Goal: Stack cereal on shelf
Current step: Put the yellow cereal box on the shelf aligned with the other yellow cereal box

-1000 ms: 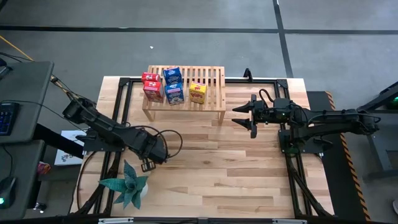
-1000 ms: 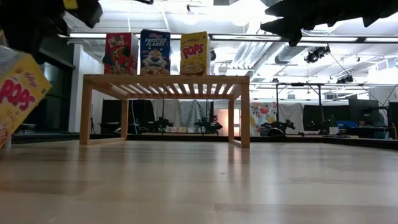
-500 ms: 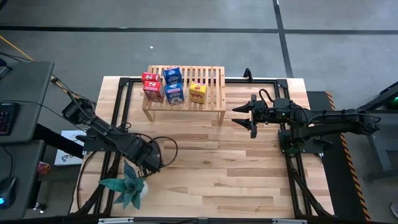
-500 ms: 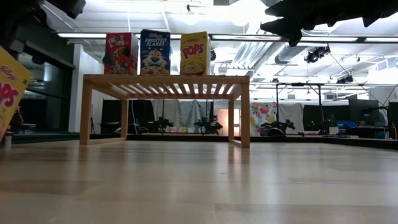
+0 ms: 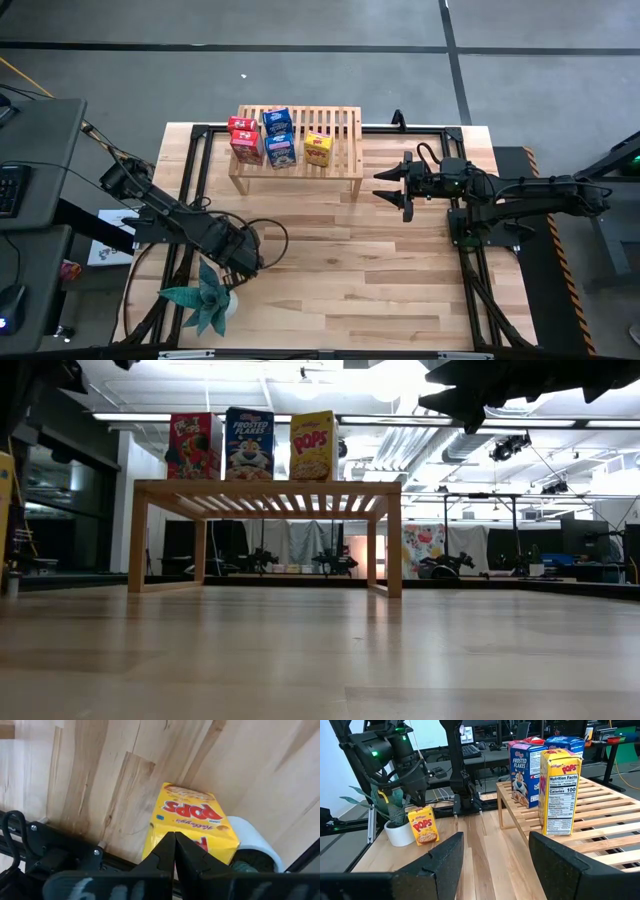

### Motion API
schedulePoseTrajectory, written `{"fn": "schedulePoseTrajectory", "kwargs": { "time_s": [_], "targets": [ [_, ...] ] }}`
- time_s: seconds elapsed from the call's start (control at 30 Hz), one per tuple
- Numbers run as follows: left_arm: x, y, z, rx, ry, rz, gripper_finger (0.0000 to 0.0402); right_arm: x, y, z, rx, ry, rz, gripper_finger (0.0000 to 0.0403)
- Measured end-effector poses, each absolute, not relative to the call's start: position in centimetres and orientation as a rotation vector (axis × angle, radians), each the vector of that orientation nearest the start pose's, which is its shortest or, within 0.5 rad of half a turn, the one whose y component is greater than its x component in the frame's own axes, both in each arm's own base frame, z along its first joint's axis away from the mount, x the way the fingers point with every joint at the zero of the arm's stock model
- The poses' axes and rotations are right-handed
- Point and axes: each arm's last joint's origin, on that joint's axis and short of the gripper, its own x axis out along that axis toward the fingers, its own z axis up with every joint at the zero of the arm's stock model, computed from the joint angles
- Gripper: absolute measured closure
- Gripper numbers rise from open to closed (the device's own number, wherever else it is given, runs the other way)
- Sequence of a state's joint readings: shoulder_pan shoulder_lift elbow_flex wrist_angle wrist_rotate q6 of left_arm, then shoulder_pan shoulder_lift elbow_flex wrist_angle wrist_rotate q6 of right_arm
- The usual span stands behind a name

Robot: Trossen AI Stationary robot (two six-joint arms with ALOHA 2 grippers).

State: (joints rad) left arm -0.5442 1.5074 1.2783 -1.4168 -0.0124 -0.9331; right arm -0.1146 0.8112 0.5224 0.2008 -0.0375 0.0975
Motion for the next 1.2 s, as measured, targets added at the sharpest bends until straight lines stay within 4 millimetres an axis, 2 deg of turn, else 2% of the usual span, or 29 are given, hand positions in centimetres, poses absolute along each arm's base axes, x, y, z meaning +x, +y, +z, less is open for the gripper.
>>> {"fn": "schedulePoseTrajectory", "kwargs": {
  "time_s": [0.17,0.37,0.5,0.8,0.9,1.0,1.2],
  "targets": [
    [21.5,-12.9,28.1,-0.195,1.591,0.253,0.0401,18.5,-2.0,27.4,0.104,0.084,-0.082,0.0185],
    [21.8,-12.8,28.7,0.060,1.580,-0.028,0.0389,18.5,-2.0,27.4,0.104,0.084,-0.082,0.0185],
    [22.1,-11.9,28.6,0.195,1.610,-0.112,0.0346,18.5,-2.0,27.4,0.104,0.084,-0.085,0.0185],
    [22.5,-11.1,27.3,0.537,1.725,-0.203,0.0193,18.5,-2.1,27.4,0.104,0.084,-0.092,0.0185],
    [22.6,-11.1,27.3,0.573,1.726,-0.206,0.0154,18.5,-2.1,27.4,0.104,0.085,-0.092,0.0185],
    [22.6,-11.2,27.6,0.526,1.723,-0.186,0.0134,18.6,-2.1,27.4,0.104,0.087,-0.092,0.0185],
    [22.8,-12.5,29.9,0.516,1.616,-0.209,0.0134,18.6,-2.1,27.4,0.104,0.087,-0.092,0.0185]
  ]
}}
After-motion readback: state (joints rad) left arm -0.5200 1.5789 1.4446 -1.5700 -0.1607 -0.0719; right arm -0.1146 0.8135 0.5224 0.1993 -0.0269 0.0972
